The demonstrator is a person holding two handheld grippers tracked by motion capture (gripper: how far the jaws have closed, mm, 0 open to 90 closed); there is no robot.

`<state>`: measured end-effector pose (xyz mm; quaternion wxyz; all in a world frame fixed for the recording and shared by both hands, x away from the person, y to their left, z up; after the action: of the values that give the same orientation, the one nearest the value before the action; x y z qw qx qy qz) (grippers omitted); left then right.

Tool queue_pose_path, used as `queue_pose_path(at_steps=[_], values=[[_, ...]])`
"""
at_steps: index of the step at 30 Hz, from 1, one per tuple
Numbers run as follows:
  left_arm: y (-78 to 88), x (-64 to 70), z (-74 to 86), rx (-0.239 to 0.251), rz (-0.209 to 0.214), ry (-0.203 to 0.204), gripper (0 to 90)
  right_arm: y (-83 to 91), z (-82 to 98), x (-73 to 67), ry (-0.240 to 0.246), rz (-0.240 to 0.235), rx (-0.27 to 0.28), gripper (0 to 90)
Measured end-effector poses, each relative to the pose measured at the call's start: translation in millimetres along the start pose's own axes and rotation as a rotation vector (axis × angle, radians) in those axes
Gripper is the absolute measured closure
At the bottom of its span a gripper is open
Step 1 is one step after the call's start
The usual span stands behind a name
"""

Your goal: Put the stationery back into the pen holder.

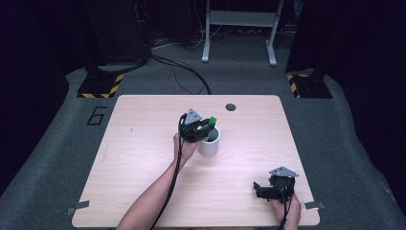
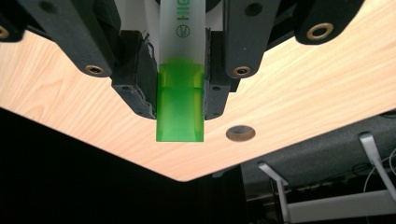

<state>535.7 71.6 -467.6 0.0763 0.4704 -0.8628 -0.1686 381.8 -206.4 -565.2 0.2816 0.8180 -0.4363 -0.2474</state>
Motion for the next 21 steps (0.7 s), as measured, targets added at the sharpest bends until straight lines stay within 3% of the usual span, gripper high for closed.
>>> queue_pose_path(at_steps=[1, 21], values=[[0.1, -0.2, 1.7, -0.011, 0.004, -0.014, 66.7, 0.0, 0.0, 0.0, 0.000, 0.000, 0.000, 0.0], [-3.2, 3.7, 17.4, -0.081, -0.005, -0.034, 66.7, 0.0, 0.0, 0.0, 0.000, 0.000, 0.000, 0.0]])
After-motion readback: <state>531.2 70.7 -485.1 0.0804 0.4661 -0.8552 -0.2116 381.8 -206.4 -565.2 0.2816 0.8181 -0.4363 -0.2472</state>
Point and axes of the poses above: each handheld gripper's, and its own axes: y roughly backward along the jaws, z roughly out of its underside, x roughly to its right, the point moved 5 cm from there along -y, roughly forward along the jaws, and after that the axes turned 13 degrees about -z, right-handed, at the moved point
